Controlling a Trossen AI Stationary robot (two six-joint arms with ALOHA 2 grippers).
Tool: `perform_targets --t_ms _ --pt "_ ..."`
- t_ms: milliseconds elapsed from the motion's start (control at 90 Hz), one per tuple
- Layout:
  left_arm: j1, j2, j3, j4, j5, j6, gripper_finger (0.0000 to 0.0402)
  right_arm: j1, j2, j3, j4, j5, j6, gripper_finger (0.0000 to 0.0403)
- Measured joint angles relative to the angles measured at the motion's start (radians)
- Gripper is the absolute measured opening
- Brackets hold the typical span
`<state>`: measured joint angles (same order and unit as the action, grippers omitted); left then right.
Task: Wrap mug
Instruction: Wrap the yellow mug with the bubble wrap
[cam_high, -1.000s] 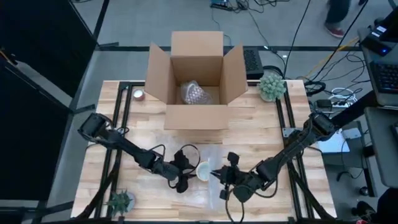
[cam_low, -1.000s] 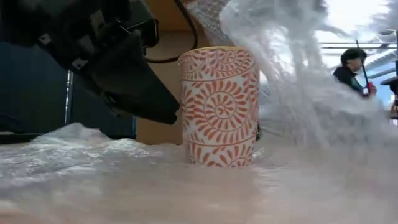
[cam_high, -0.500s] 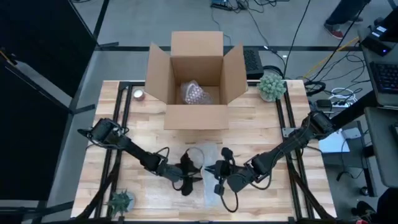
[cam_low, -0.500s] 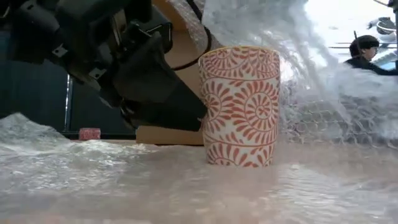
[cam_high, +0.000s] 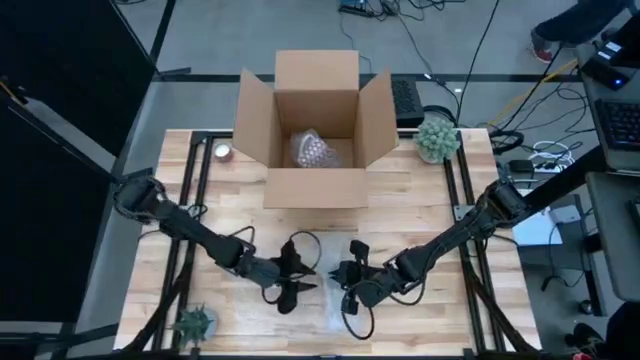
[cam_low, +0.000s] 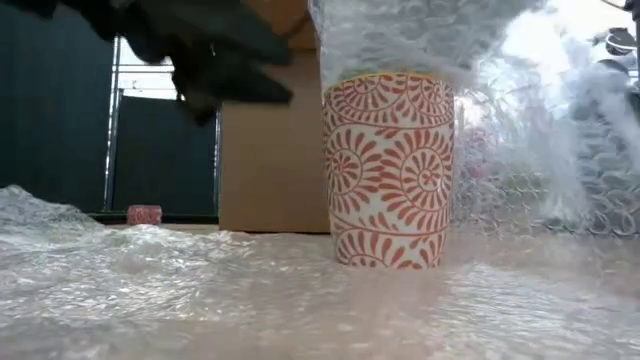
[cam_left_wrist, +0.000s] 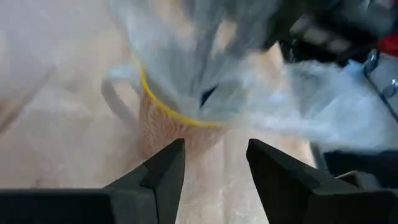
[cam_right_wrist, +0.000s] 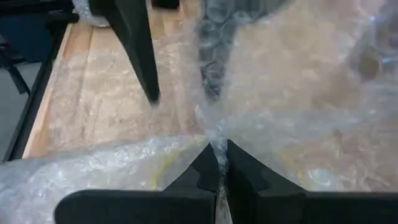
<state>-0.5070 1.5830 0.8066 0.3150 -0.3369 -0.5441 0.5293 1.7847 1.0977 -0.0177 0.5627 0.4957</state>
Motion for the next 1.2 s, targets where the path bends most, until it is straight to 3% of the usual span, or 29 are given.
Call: perform_targets --t_ms 222,589,933,1056,1200 --pt "-0.007 -0.046 0.000 0.118 -0.055 0.011 0.0164 -0.002 0.007 0.000 0.002 0.002 -0.011 0.0000" --pt "0.077 0.117 0.002 0.199 -0.077 0.000 0.0164 -0.004 0.029 0.000 0.011 0.001 -0.018 0.0000" --pt "0.082 0.132 0.003 0.197 -0.081 0.008 0.0164 -0.011 0.005 0.000 0.010 -0.025 -0.006 0.0001" --pt "0.082 0.132 0.005 0.195 -0.083 0.008 0.0164 -0.012 -0.044 0.000 -0.012 -0.072 -0.026 0.0021" --pt "0.082 0.132 0.005 0.184 -0.083 0.008 0.0164 -0.012 -0.122 0.000 -0.092 -0.102 -0.029 0.0076"
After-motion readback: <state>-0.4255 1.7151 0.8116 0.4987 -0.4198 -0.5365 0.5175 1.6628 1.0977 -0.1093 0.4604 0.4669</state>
